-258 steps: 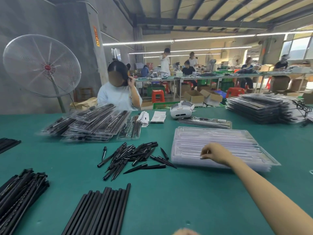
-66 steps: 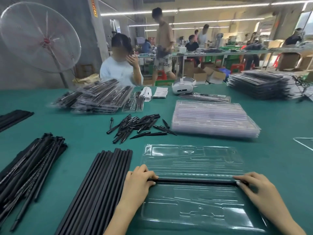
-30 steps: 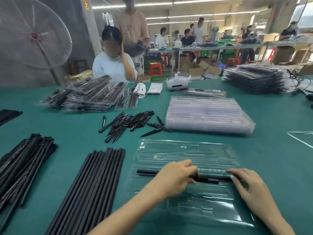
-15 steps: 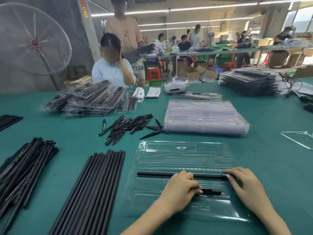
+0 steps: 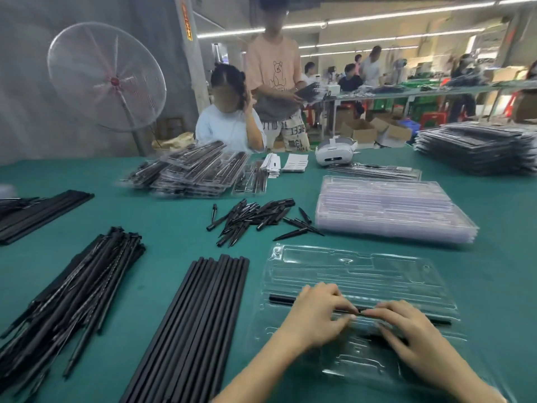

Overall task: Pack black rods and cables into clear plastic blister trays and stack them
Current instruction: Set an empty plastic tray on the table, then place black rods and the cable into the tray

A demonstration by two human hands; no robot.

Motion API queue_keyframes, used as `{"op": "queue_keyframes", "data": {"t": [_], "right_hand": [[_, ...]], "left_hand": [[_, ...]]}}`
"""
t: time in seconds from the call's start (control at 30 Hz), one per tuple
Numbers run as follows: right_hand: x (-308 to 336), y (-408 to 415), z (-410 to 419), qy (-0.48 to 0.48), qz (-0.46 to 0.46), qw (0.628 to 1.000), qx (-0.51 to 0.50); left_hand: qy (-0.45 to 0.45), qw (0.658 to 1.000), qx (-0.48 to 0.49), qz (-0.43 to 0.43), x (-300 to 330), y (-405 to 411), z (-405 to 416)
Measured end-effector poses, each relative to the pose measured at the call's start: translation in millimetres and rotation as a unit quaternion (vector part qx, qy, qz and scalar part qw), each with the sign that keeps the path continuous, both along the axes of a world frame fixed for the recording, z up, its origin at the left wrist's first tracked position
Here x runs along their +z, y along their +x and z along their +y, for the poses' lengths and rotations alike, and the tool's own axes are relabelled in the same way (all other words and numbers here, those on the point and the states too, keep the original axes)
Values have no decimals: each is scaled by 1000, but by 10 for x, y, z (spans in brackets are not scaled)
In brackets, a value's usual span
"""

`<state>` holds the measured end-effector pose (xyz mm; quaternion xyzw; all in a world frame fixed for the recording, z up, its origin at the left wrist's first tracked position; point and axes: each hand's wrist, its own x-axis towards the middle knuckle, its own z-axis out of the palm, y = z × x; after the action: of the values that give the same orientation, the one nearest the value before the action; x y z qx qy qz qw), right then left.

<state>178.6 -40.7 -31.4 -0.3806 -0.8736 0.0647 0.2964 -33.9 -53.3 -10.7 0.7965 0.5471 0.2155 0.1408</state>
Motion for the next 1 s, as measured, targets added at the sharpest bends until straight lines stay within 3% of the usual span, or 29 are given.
{"op": "queue_keyframes", "data": {"t": [0.13, 0.23, 0.3, 0.37, 0.43, 0.53, 0.6, 0.73, 0.8, 0.87, 1.0], "right_hand": [[18, -268, -5, -66, -30, 997, 29], [66, -739, 33, -105, -63, 987, 101], [154, -1250, 14, -183, 11, 968, 170], [263, -1874, -40, -319, 150, 909, 224], [359, -2560, -111, -468, 239, 819, 228], [459, -3514, -272, -647, 287, 675, 208], [513, -3981, -381, -698, 287, 631, 177], [443, -4506, -640, -726, 223, 630, 161], [389, -4641, -755, -732, 213, 624, 169], [365, -4725, -832, -734, 218, 619, 175], [287, -4750, -869, -721, 225, 633, 170]], "left_hand": [[81, 973, 209, -61, 151, -1174, 58], [73, 938, 339, -11, 146, -2009, 24], [52, 918, 391, 34, 84, -2446, -30], [34, 890, 447, 82, 45, -2831, -116], [-5, 858, 499, 118, 50, -3149, -227], [-22, 833, 536, 139, 55, -3475, -419], [-9, 808, 576, 120, 97, -3662, -582], [-118, 739, 657, 92, 175, -4096, -979], [-179, 723, 668, -9, 212, -4251, -1093], [-221, 726, 648, -56, 237, -4336, -1123], [-189, 765, 616, 5, 172, -4286, -1113]]}}
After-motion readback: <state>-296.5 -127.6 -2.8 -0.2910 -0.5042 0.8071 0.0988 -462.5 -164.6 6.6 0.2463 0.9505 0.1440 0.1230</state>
